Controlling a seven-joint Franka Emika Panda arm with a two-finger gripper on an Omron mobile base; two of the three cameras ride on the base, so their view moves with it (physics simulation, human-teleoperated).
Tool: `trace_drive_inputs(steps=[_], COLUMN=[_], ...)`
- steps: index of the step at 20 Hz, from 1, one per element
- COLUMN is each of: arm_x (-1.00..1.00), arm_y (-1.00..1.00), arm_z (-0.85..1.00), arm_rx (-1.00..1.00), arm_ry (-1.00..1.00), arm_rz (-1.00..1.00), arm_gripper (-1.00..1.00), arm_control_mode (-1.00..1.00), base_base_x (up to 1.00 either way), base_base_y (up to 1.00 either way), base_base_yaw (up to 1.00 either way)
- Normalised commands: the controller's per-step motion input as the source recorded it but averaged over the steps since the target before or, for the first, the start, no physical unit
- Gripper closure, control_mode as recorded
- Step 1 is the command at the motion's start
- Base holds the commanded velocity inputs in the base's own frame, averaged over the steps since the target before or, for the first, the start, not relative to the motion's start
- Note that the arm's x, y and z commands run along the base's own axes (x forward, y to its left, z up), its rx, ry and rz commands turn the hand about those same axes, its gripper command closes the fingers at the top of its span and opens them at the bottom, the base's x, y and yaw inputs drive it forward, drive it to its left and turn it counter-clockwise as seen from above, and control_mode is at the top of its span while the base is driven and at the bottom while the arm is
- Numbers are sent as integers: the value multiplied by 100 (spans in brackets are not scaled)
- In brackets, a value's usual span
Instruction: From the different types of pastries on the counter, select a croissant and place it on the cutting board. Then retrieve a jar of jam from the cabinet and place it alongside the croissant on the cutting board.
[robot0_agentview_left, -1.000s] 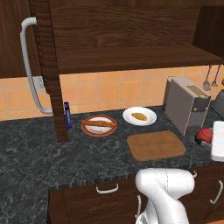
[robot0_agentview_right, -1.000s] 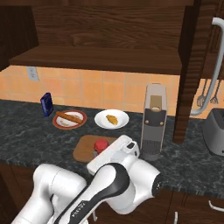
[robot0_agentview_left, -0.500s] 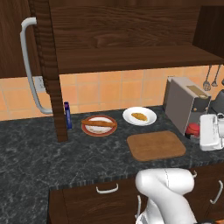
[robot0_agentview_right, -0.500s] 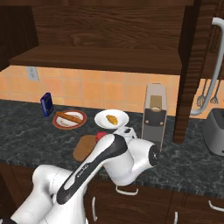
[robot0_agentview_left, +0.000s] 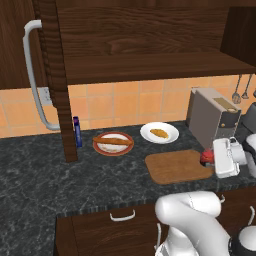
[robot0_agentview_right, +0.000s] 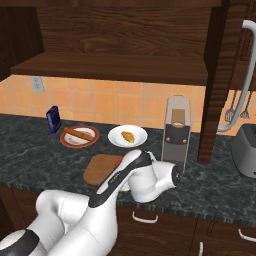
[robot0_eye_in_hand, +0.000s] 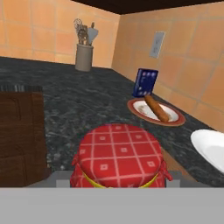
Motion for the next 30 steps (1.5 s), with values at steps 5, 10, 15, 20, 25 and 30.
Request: trace_drive_inputs(steps=[5,10,15,20,25,30], arm_x=[56,93,76,21,23,15], arm_y=[1,-11,-20,-18,0,0], arm_z=[-80,-23,-16,-31,-21,-31], arm_rx=[0,3,1,1,0,0], arm_ry=[-2,1,0,-1,0,1], arm_rz=[4,7,7,1,0,0], arm_gripper=[100,100,100,100,100,100], arm_control_mode=[-100,-100,-100,-100,-100,-100], base_base_x=[0,0,0,0,0,0], base_base_y=[0,0,0,0,0,0], base_base_yaw=[0,0,0,0,0,0])
